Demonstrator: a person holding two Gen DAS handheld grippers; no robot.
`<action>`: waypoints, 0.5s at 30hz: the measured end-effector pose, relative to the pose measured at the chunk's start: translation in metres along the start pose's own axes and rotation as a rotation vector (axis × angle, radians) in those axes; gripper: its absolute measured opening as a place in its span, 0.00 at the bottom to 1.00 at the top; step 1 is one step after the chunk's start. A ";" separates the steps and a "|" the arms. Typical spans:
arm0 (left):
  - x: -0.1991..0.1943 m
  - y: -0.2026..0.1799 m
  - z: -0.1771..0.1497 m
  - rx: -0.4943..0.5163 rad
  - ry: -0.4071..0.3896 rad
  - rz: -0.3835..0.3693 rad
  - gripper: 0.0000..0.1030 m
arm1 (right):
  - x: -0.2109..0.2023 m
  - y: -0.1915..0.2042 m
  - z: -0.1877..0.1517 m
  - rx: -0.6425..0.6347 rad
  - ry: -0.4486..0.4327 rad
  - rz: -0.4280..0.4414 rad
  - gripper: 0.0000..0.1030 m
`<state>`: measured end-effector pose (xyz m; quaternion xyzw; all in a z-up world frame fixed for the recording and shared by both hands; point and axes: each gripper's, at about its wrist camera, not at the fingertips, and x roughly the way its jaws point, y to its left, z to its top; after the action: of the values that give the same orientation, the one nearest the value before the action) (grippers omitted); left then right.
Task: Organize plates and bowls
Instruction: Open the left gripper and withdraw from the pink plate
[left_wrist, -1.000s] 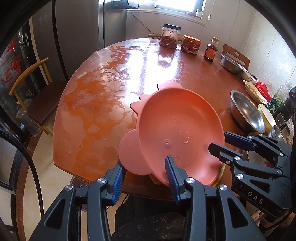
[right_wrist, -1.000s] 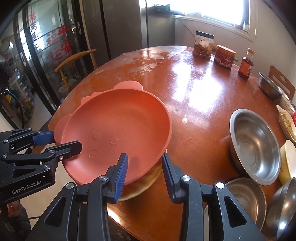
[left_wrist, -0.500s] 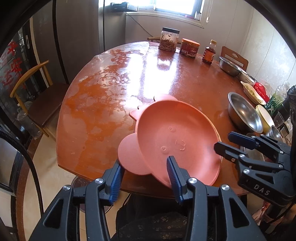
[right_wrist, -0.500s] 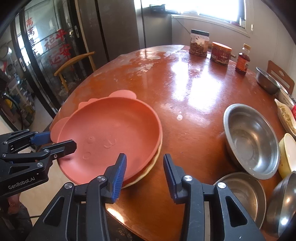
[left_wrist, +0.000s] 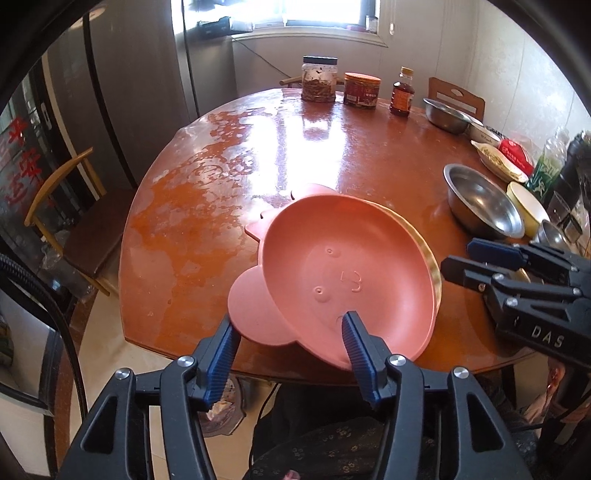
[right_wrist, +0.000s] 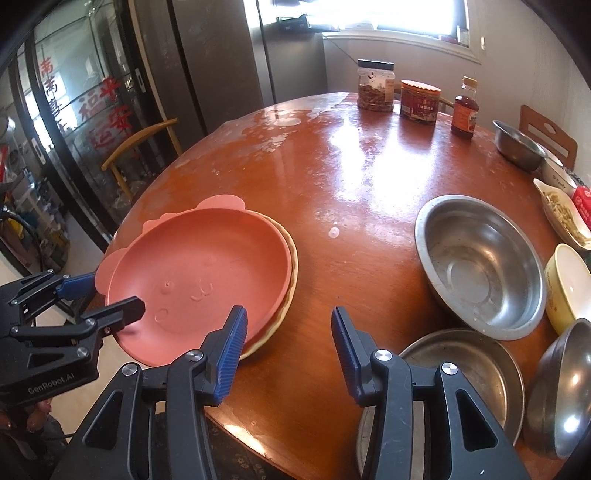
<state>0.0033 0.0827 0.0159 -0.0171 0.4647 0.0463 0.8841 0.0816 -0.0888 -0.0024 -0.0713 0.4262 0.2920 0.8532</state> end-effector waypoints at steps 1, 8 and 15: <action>0.000 0.000 0.000 0.002 0.002 0.008 0.59 | -0.001 -0.001 -0.001 0.002 -0.002 -0.001 0.48; -0.012 0.003 0.001 -0.001 -0.035 0.042 0.62 | -0.011 -0.009 -0.003 0.018 -0.020 0.000 0.49; -0.027 0.012 0.004 -0.060 -0.088 0.018 0.63 | -0.022 -0.019 -0.005 0.040 -0.044 0.003 0.54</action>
<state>-0.0100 0.0932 0.0409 -0.0374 0.4239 0.0689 0.9023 0.0784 -0.1157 0.0085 -0.0471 0.4133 0.2859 0.8632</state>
